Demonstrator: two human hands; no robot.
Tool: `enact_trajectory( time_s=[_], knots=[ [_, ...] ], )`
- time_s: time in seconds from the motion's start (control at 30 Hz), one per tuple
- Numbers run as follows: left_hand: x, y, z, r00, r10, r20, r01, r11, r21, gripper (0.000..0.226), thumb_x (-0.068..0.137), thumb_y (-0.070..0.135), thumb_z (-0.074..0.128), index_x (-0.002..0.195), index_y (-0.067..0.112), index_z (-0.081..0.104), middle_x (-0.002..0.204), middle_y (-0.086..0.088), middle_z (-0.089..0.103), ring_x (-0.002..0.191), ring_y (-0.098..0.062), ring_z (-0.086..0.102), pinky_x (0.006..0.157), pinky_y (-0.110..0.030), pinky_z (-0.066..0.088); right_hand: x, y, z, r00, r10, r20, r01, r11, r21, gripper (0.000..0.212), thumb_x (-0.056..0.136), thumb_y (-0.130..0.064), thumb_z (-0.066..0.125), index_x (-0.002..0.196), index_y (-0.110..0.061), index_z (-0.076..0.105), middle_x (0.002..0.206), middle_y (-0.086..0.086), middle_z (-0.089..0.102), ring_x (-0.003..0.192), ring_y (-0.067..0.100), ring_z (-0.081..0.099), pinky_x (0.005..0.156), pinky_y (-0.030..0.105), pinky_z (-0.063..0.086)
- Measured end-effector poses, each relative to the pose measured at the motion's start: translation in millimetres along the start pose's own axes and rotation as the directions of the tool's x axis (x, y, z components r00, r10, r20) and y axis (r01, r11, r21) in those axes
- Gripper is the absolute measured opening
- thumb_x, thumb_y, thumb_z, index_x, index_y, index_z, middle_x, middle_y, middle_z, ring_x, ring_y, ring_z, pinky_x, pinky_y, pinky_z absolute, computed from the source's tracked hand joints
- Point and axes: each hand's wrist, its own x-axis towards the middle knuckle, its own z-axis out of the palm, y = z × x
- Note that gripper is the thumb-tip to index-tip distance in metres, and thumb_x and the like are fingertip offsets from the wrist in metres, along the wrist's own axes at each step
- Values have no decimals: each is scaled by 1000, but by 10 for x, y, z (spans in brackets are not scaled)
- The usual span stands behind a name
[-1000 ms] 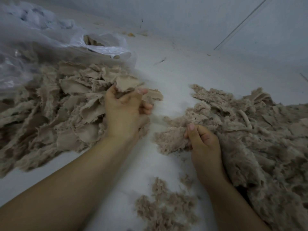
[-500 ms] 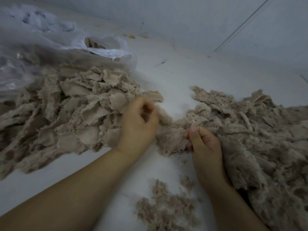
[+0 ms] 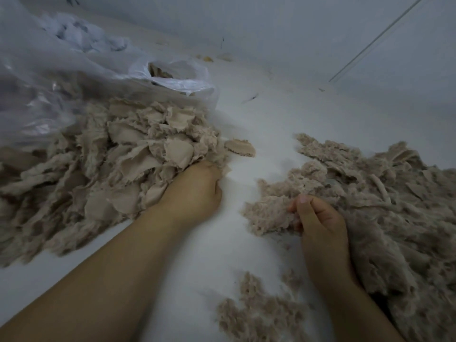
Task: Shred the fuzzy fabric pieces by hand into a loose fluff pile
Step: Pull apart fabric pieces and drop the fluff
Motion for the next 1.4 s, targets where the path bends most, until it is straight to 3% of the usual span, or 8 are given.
enact_trajectory(
  time_s=[0.23,0.4,0.53,0.7,0.8,0.93,1.13,1.4],
  knots=[
    [-38,62,-135,995,55,-79,-32,964,262,33,80,21,60,50,17,47,50,-11,56,43,-30,53,45,-29,40,8,63,-10,1000,-18,-6,17,1000,-26,34,101,-21,52,70,-23,67,54,-11,46,52,4,40,49,15,34],
    [-21,201,-108,998,58,38,-69,897,436,16,62,-2,68,70,10,62,71,-12,63,72,-34,62,54,-33,42,12,48,14,1000,-13,-4,13,1000,-10,30,98,-24,57,71,-24,68,51,-13,47,50,-1,40,49,13,35],
    [-65,381,41,972,235,19,-234,947,221,27,60,-7,65,84,6,66,80,-12,62,83,-34,58,65,-37,45,8,47,16,999,-38,-5,38,999,-35,36,101,-19,52,68,-21,65,52,-14,41,50,1,36,49,12,33],
    [-134,651,224,993,95,66,-73,958,-278,51,72,25,57,123,19,60,110,-1,64,101,-22,52,85,-36,46,-2,-13,31,1000,-31,6,31,999,43,28,92,-29,53,69,-24,69,62,-11,61,60,0,53,59,14,44],
    [-131,659,295,991,120,61,-97,949,-299,12,78,15,64,90,12,64,84,-3,63,86,-22,48,74,-37,45,5,-3,20,998,2,57,-6,997,79,16,93,-22,60,81,-19,70,75,9,67,71,16,61,66,29,51],
    [-117,655,303,996,35,-78,-72,838,-541,10,84,10,62,76,6,60,68,-4,57,65,-17,51,59,-31,41,15,16,41,984,1,176,10,998,-60,26,92,-8,66,109,-27,72,103,-8,73,97,3,68,79,20,54],
    [-98,678,258,991,-106,-78,3,609,-793,12,89,14,52,79,8,54,64,7,44,58,-6,39,57,-25,33,17,55,32,995,-30,91,41,991,-124,14,96,-15,62,86,-19,71,74,14,67,66,36,61,58,49,51],
    [-60,645,221,943,-322,-84,83,473,-877,21,97,-2,50,82,12,53,68,-24,51,58,-22,49,56,-41,45,62,61,27,994,34,-105,-28,998,59,31,99,-8,53,75,-25,63,53,-7,50,49,6,43,45,18,36]
  ],
)
